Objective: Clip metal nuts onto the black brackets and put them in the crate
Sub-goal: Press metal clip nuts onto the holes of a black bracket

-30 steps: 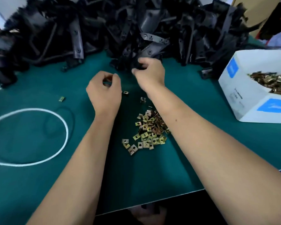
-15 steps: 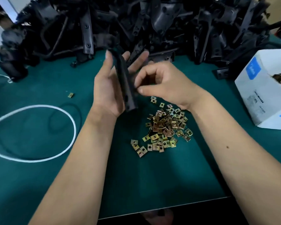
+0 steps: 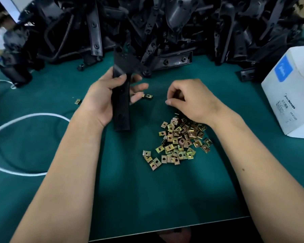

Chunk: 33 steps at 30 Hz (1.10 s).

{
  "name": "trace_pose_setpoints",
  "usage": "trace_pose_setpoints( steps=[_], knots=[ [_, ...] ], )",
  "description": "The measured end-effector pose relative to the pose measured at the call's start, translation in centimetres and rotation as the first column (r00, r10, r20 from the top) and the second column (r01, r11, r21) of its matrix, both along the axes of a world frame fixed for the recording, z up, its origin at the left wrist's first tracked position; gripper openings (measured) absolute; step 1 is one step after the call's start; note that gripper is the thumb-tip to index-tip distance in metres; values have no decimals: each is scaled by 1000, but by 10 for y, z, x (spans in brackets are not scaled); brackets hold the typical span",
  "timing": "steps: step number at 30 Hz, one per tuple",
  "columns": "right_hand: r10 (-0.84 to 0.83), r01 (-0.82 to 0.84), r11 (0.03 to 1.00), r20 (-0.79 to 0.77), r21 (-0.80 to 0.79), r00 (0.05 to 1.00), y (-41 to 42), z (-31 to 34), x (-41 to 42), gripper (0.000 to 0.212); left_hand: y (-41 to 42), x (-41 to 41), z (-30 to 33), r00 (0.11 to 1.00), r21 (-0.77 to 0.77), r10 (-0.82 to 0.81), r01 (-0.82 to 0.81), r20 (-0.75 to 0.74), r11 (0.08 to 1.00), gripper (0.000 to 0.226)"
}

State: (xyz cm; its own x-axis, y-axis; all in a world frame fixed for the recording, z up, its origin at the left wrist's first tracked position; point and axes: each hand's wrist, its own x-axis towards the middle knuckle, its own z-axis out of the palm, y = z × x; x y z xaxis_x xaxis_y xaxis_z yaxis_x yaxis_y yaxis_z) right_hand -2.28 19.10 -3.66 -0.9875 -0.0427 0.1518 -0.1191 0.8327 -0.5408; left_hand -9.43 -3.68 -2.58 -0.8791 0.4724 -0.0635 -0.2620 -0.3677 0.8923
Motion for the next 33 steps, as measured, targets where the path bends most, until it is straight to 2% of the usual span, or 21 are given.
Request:
trace_pose_setpoints(
  steps=[4, 8, 11, 14, 17, 20, 23, 26, 33],
  knots=[
    [-98, 85, 969, -44, -234, 994, 3, -1, 2, 7, 1, 2, -11, 993, 35, -101, 99, 57, 994, 37],
    [-141, 112, 912, -43, -394, 989, 2, -2, 1, 10, 0, 0, -12, 986, 78, -163, 160, 37, 984, 67],
    [-159, 124, 857, -28, -501, 987, 1, -4, 0, 14, -1, 3, -11, 969, 55, -245, 243, 21, 968, 60],
    [-169, 109, 737, -26, -667, 985, -1, -1, 0, 11, 2, 5, -10, 950, 58, -311, 309, 30, 949, 45],
    [-180, 108, 628, -9, -771, 984, -5, 3, 1, 15, 6, 5, -12, 949, -14, -312, 312, -29, 950, 39],
    [-133, 99, 520, 34, -848, 990, -10, 6, 3, 18, 10, 6, -14, 963, -56, -267, 265, -34, 963, 46],
    [-85, 100, 442, 70, -891, 994, -13, 6, 4, 25, 13, 7, -13, 977, -12, -214, 214, -13, 977, 51],
    [-77, 116, 470, 91, -875, 993, -17, 6, 5, 38, 14, 10, -11, 975, 1, -221, 221, 2, 975, 47],
    [-100, 131, 461, 95, -878, 990, -25, 6, 7, 28, 12, 10, -8, 978, -89, -208, 205, -22, 975, 41]
  ],
)
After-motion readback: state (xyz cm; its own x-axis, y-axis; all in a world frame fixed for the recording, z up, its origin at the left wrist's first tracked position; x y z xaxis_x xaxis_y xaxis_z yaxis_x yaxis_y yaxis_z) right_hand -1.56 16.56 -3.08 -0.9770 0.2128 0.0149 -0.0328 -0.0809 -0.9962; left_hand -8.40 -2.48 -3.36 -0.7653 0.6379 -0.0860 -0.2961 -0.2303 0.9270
